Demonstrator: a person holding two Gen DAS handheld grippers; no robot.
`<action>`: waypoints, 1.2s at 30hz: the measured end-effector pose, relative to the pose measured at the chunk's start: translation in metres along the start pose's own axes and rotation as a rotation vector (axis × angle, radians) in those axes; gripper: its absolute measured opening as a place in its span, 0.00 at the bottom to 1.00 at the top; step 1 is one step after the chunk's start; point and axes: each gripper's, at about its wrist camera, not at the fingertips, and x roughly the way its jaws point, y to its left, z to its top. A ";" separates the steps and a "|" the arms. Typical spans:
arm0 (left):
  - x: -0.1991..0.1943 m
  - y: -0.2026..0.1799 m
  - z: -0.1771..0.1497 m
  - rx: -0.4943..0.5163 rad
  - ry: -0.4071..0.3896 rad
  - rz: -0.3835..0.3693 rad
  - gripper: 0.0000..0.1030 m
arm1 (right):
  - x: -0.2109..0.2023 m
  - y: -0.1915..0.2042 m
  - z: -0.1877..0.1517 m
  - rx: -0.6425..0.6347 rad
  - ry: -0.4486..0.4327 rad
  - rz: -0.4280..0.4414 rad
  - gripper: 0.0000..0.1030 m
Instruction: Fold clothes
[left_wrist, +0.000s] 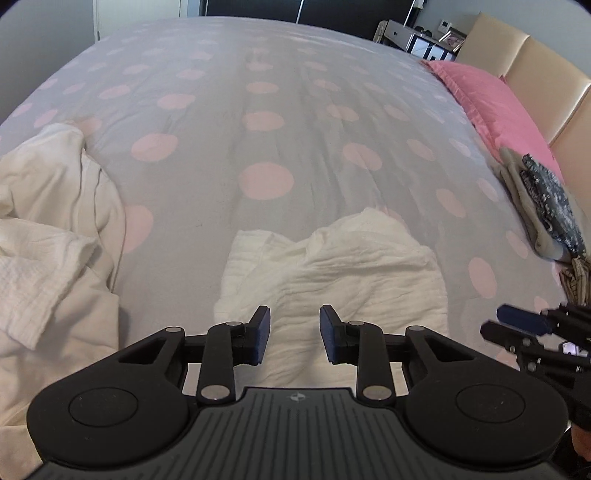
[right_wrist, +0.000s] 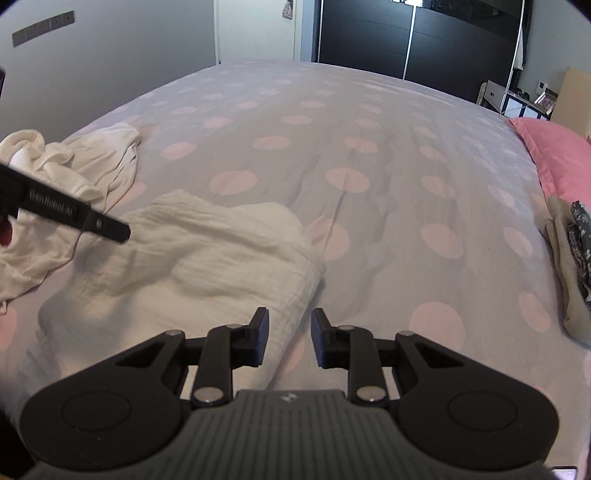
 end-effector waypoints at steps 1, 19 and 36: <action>0.006 0.000 -0.001 0.004 0.009 0.019 0.26 | 0.006 -0.002 0.000 0.012 0.003 0.008 0.27; 0.014 -0.007 0.007 0.032 -0.050 0.118 0.28 | 0.036 -0.025 0.025 0.194 -0.029 0.121 0.35; 0.011 0.002 0.016 -0.045 -0.034 0.102 0.34 | 0.078 0.013 0.072 0.285 -0.071 0.281 0.36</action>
